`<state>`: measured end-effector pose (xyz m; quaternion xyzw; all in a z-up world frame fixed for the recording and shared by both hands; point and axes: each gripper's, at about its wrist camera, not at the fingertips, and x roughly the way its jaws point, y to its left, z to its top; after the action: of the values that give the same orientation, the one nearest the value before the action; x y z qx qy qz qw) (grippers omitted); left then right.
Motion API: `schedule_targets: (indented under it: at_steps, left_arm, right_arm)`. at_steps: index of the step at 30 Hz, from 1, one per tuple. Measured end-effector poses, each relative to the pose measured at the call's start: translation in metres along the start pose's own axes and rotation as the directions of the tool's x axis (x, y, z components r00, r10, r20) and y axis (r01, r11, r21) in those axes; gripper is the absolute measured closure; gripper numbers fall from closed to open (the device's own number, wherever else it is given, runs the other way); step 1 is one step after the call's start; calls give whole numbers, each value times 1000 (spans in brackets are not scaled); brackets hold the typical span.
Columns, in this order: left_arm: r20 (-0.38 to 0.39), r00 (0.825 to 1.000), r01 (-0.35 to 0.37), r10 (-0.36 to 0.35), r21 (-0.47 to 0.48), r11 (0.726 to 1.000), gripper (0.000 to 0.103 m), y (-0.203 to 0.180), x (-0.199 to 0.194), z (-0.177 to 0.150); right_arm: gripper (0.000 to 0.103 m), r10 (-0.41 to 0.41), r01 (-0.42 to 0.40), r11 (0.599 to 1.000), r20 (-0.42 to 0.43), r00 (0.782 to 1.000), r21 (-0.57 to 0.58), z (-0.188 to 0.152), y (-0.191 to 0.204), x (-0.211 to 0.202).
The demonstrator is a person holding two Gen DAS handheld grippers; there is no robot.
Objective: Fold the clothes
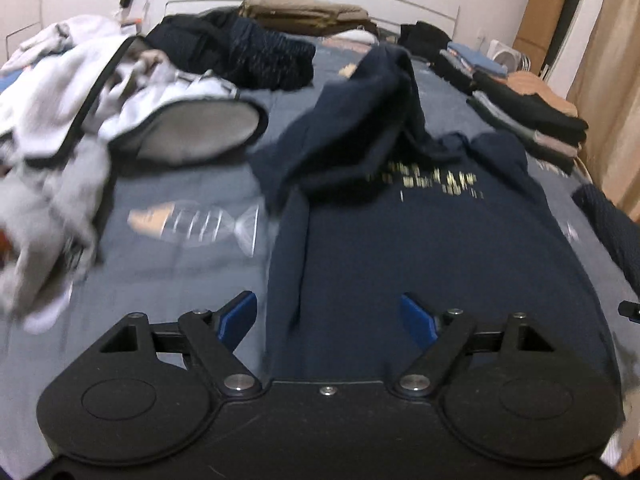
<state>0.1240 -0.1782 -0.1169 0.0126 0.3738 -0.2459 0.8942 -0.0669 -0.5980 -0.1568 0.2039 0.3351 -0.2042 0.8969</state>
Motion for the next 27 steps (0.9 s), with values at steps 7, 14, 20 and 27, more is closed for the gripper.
schedule_targets:
  at_steps: [7,14,20,27]
  left_arm:
    - [-57,998,-5,3,-32,999,46,5,-34,-65]
    - [-108,994,9,-23,-130,991,47,14,-31,-104]
    - [-106,993,44,-51,-68,997,84,-7,-22,-108]
    - [-65,995,79,-81,-38,996,88,-17,-37,-110]
  right_arm:
    - [44,19,-16,999,-54,998,52,-42,-28,-15]
    - [44,21,-15,999,-134,991,45,-70,-36,-12]
    - [85,70,-48,989,-158,985,142,-82,-38,-4]
    - [98,160,-174,929,69,985,327,-62,-58,-48]
